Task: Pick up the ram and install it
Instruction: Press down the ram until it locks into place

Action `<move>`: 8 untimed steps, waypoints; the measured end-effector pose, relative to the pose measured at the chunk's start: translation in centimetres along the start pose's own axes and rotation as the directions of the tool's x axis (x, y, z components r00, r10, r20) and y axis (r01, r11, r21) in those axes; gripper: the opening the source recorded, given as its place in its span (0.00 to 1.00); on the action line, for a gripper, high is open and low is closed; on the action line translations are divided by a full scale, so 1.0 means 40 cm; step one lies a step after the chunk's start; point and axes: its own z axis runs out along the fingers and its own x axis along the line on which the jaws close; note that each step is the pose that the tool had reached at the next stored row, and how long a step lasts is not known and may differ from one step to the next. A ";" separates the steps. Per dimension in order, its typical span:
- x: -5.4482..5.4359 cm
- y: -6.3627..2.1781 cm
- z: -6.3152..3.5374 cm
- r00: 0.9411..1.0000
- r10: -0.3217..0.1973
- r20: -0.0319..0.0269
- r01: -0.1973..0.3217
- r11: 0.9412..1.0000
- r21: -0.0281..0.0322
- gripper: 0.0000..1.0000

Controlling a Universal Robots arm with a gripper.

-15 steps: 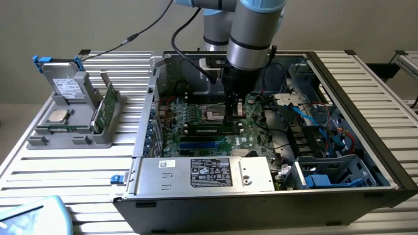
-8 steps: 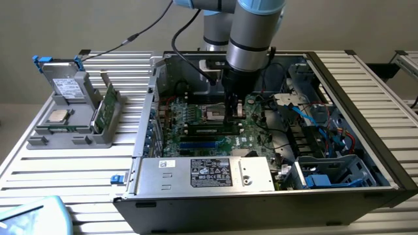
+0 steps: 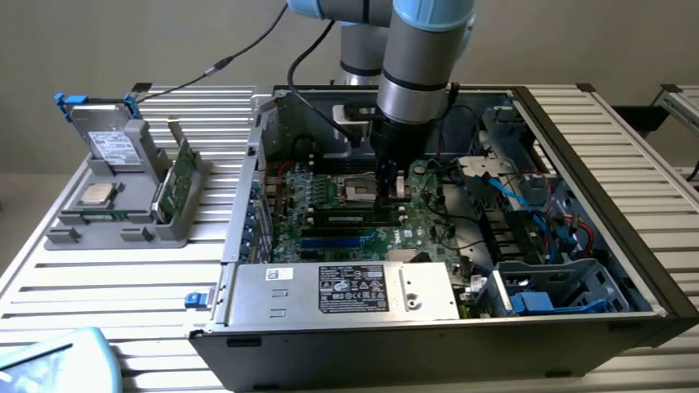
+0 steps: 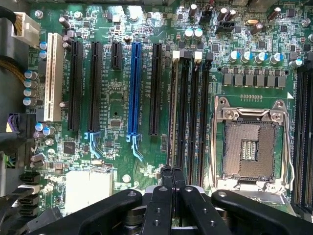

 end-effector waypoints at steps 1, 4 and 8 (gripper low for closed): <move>0.000 0.000 0.001 1.000 0.000 0.000 0.000 1.000 0.001 0.11; 0.000 0.001 0.000 1.000 0.000 0.001 0.000 1.000 0.002 0.11; 0.000 0.013 -0.026 1.000 0.000 0.004 0.000 1.000 0.002 0.11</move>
